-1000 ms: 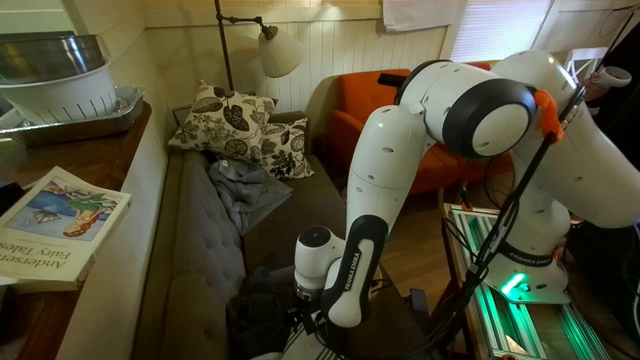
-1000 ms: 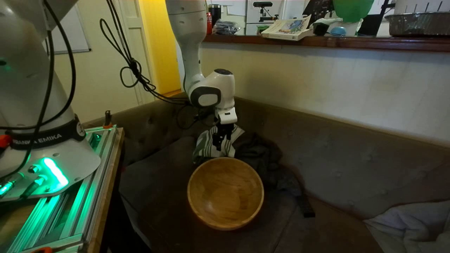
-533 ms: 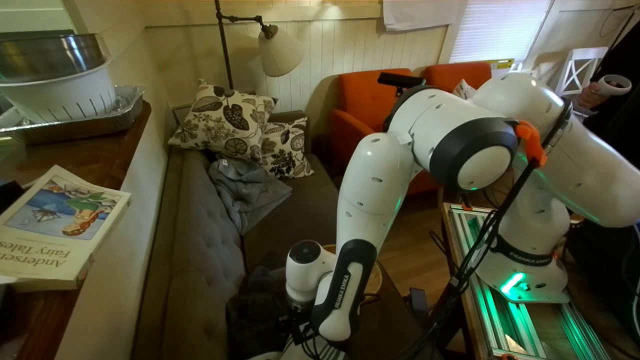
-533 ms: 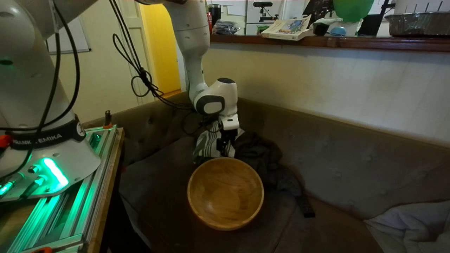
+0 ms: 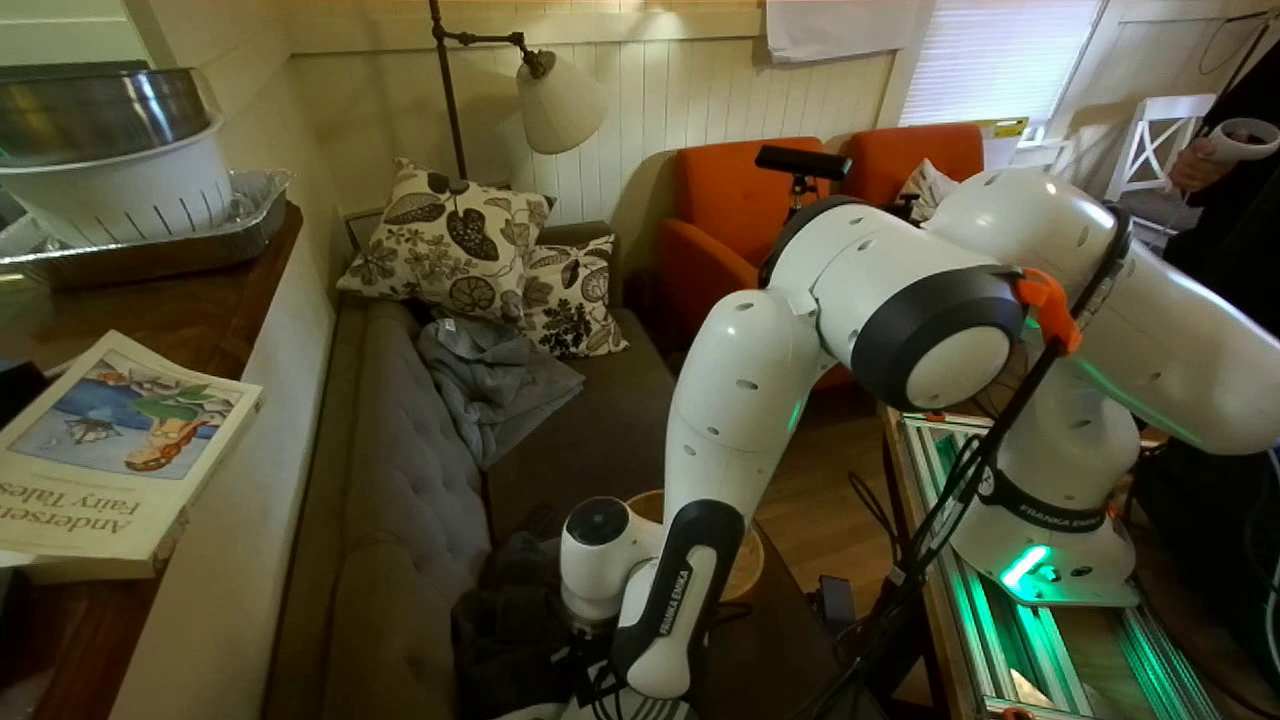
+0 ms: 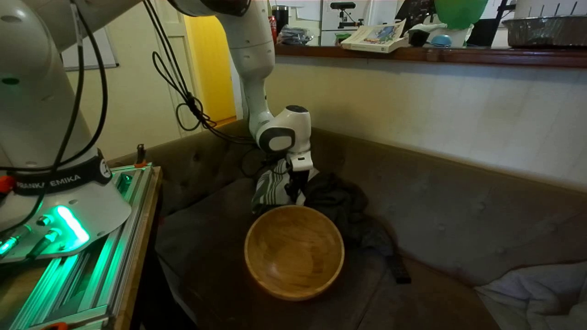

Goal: Put the white towel in the basket

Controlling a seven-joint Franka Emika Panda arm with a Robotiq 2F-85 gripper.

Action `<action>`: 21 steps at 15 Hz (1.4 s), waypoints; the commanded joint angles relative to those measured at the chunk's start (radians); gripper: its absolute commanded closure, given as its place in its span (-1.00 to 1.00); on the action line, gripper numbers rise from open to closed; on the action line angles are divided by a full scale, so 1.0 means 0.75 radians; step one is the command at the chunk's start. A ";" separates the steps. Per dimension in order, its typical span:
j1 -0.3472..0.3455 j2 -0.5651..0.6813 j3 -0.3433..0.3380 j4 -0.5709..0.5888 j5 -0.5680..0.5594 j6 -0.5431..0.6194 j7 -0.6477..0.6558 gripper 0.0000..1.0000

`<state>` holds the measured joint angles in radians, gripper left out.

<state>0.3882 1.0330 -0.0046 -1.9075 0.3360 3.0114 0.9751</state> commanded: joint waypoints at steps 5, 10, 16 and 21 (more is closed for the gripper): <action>-0.241 -0.238 0.233 -0.108 0.014 -0.195 -0.220 1.00; -0.534 -0.481 0.444 -0.233 0.137 -0.442 -0.508 0.96; -0.522 -0.726 0.298 -0.306 0.218 -0.818 -0.603 0.96; -0.453 -0.802 0.186 -0.338 0.186 -0.953 -0.576 0.88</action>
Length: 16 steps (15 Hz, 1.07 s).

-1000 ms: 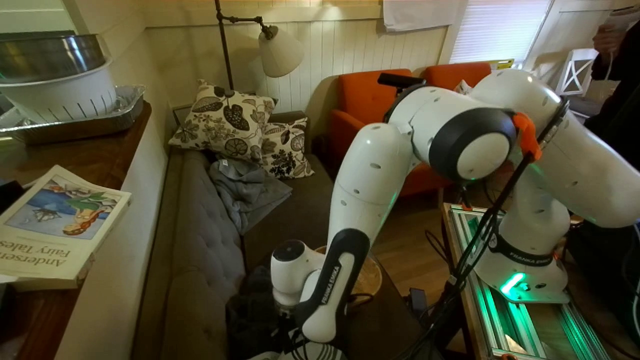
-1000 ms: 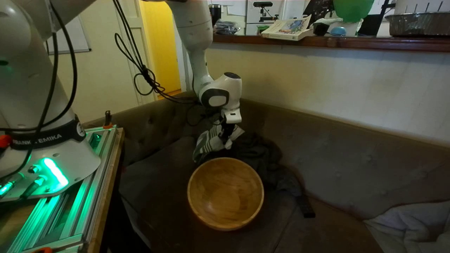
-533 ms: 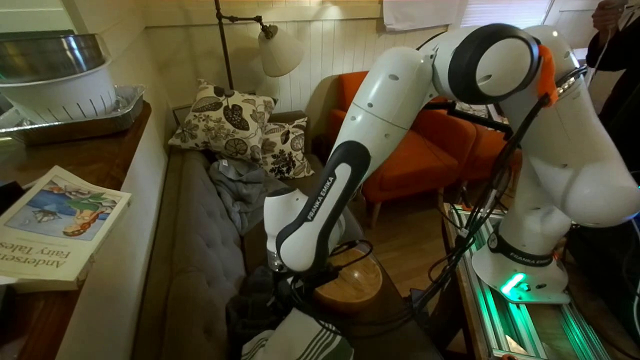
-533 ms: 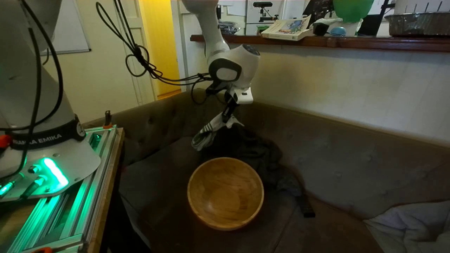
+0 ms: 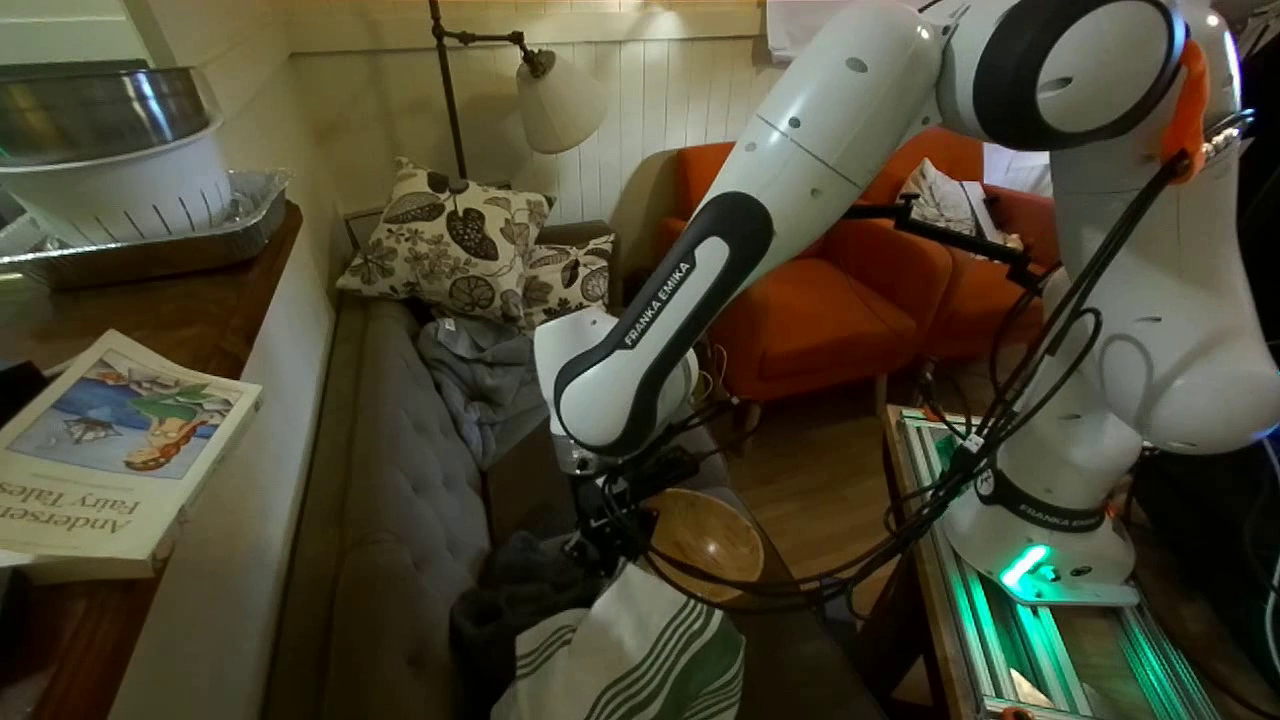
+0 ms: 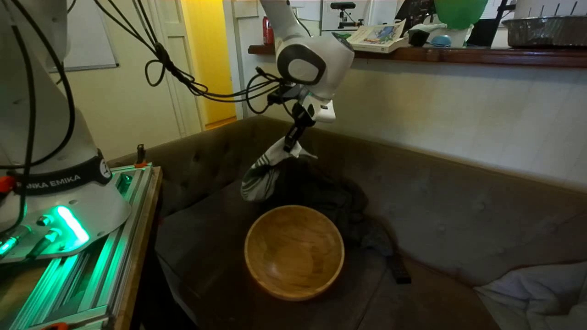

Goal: Put the white towel in the basket

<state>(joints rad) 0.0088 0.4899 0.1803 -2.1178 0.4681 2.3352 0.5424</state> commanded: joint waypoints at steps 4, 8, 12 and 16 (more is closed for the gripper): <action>0.094 -0.100 -0.111 -0.082 -0.008 -0.057 0.019 0.96; 0.145 -0.140 -0.260 -0.160 -0.135 0.043 0.208 0.96; 0.098 -0.177 -0.452 -0.213 -0.320 0.029 0.379 0.96; 0.106 -0.133 -0.595 -0.218 -0.517 0.002 0.642 0.96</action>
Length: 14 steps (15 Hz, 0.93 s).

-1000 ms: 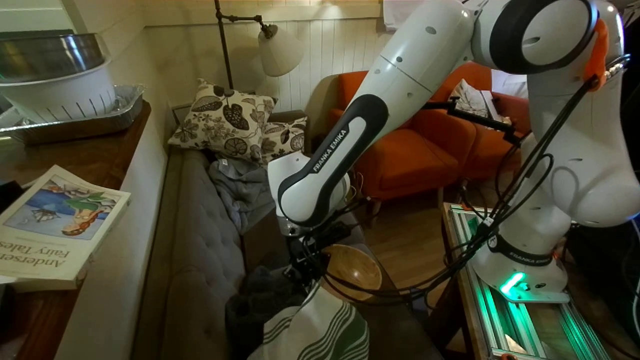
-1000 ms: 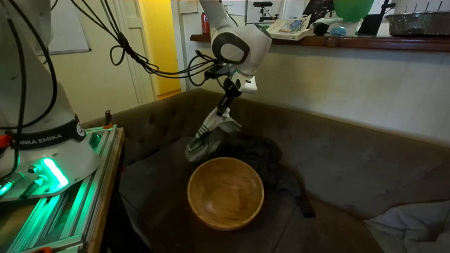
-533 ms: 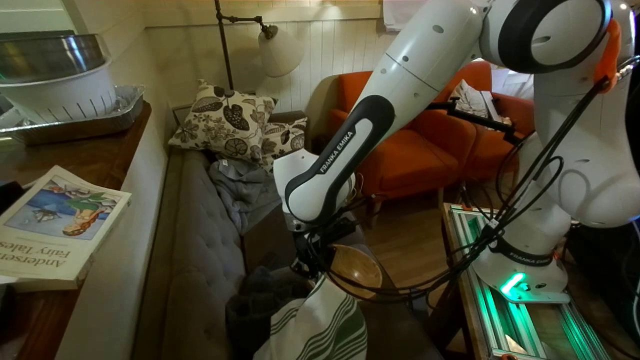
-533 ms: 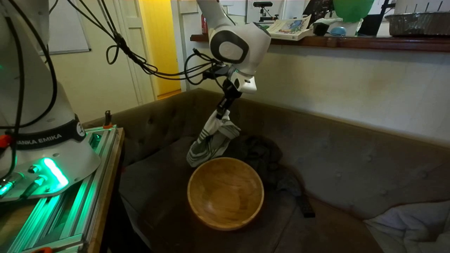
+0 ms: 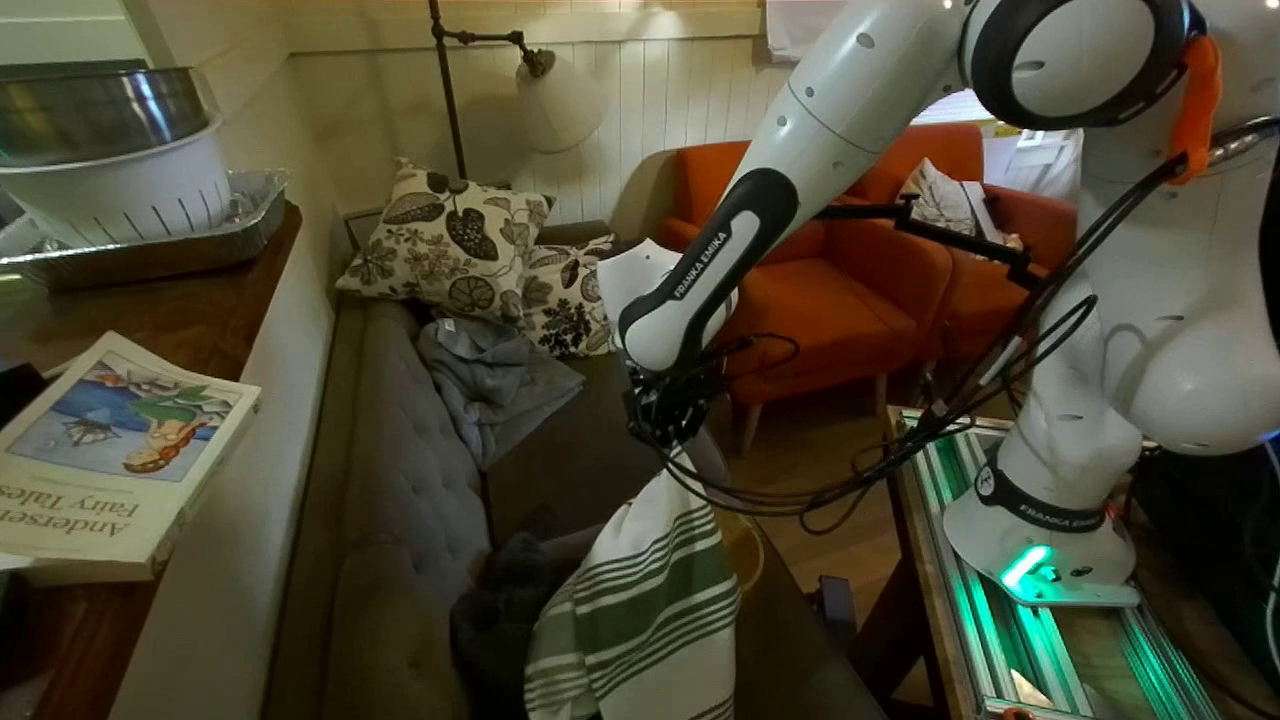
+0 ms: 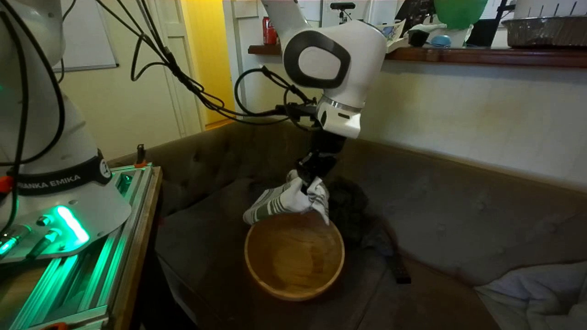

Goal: Put the white towel in the basket

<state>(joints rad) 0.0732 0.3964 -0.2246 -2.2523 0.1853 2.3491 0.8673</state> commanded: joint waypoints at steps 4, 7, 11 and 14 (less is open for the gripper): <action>0.084 0.135 -0.036 -0.019 -0.282 -0.110 0.509 0.96; 0.170 0.318 -0.013 0.046 -0.338 -0.083 0.788 0.96; 0.269 0.503 -0.050 0.140 -0.410 -0.042 1.068 0.96; 0.320 0.599 -0.084 0.216 -0.459 -0.031 1.213 0.96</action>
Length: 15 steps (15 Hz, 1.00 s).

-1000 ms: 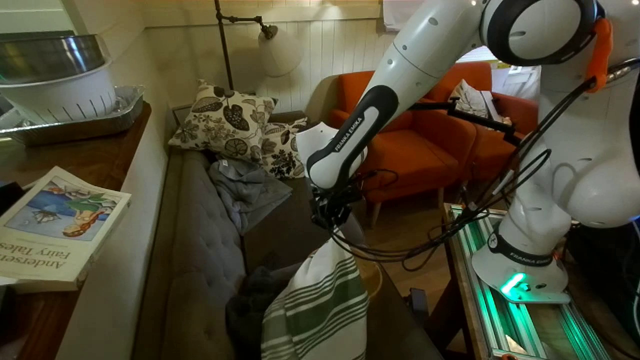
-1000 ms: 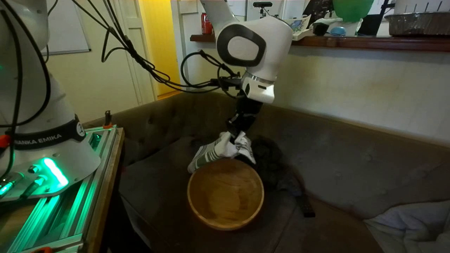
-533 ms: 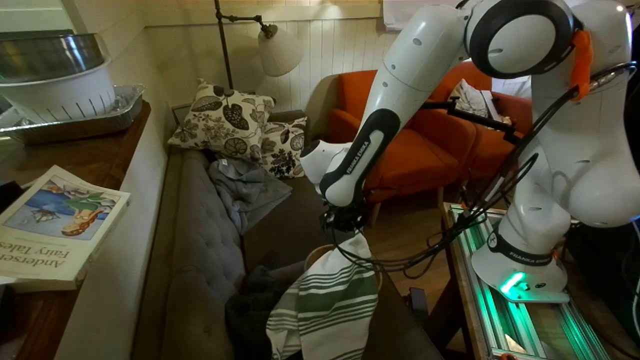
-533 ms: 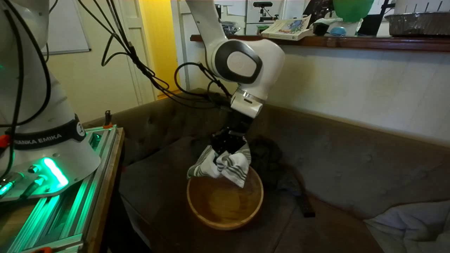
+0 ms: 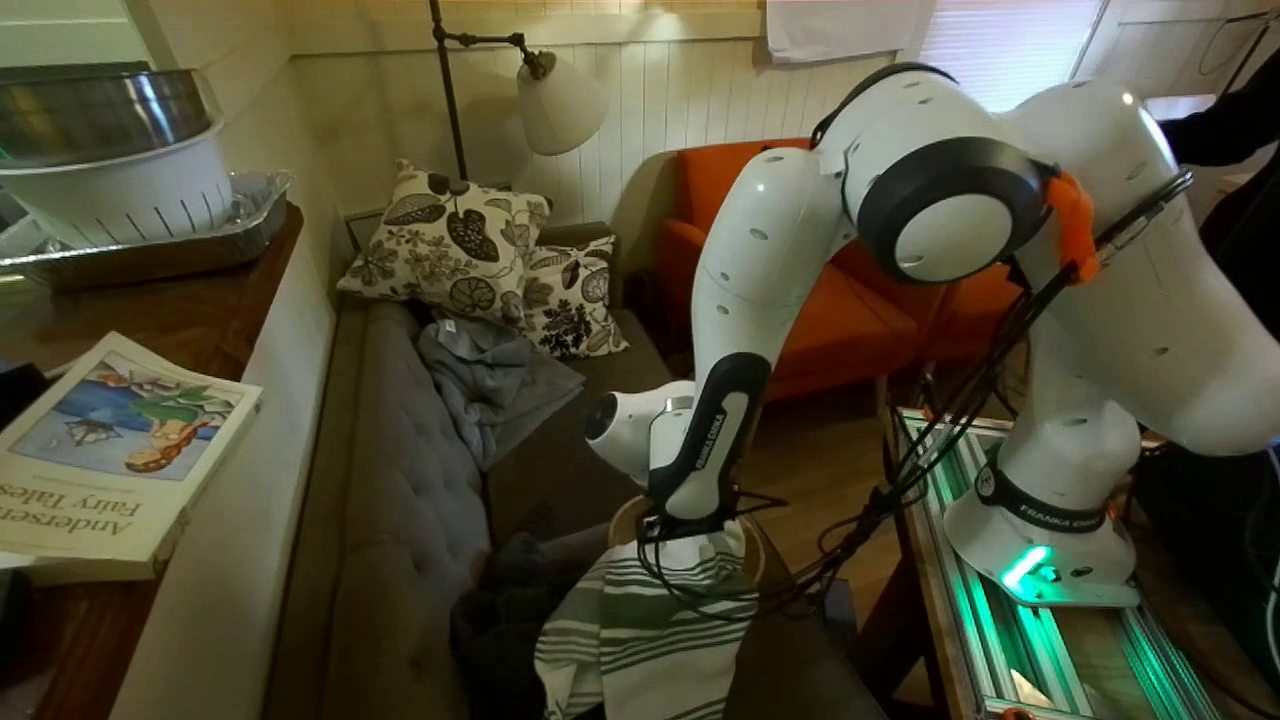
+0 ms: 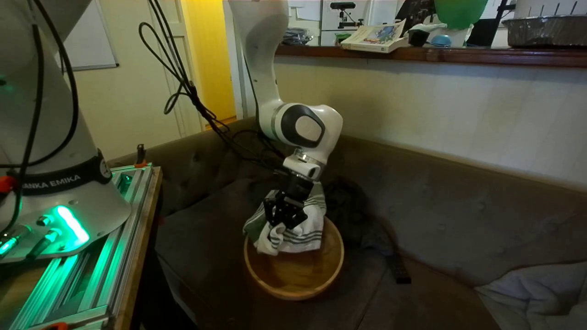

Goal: Put the white towel in the basket

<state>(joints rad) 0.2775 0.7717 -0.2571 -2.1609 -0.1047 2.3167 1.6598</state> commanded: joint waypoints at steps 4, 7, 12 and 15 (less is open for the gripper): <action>-0.098 0.098 0.112 0.132 0.006 0.157 -0.061 0.36; -0.191 0.104 0.234 0.145 0.084 0.217 -0.241 0.09; -0.283 -0.033 0.385 0.053 0.223 0.199 -0.604 -0.62; -0.242 -0.153 0.408 -0.017 0.241 0.233 -0.761 -1.00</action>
<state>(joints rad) 0.0859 0.7738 0.0232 -2.0870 0.0395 2.4708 1.2080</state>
